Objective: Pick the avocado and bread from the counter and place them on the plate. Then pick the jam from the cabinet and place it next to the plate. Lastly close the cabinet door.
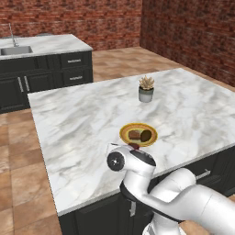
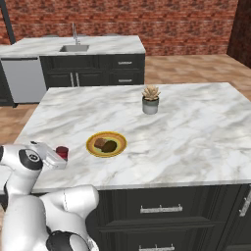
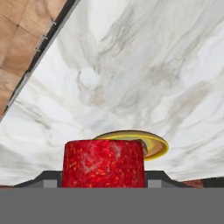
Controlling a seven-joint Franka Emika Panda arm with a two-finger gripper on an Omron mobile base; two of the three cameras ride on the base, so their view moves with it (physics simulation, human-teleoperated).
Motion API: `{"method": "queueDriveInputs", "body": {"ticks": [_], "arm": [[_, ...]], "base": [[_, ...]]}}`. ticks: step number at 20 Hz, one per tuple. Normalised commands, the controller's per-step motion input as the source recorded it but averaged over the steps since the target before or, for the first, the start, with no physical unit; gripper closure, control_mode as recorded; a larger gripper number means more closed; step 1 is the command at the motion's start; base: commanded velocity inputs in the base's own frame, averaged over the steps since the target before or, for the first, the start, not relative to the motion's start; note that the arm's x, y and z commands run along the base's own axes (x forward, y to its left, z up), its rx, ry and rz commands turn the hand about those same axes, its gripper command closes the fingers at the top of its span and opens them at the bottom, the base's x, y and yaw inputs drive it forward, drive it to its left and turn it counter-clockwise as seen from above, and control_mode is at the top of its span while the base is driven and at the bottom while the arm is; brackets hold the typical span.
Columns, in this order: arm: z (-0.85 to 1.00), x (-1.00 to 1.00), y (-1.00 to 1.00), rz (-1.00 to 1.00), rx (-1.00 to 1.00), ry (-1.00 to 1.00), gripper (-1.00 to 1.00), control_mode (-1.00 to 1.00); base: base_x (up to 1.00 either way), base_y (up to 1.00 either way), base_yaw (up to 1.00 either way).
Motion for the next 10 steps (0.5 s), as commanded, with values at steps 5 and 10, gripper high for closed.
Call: {"method": "queueDriveInputs", "body": {"ticks": [5,10], "arm": [[-0.19,0.1,0.0,0.0,0.0,0.0,1.0,-1.0],[-0.21,0.1,0.0,0.0,0.0,0.0,1.0,-1.0]], "base": [[0.0,0.0,0.0],[0.0,0.0,0.0]]}}
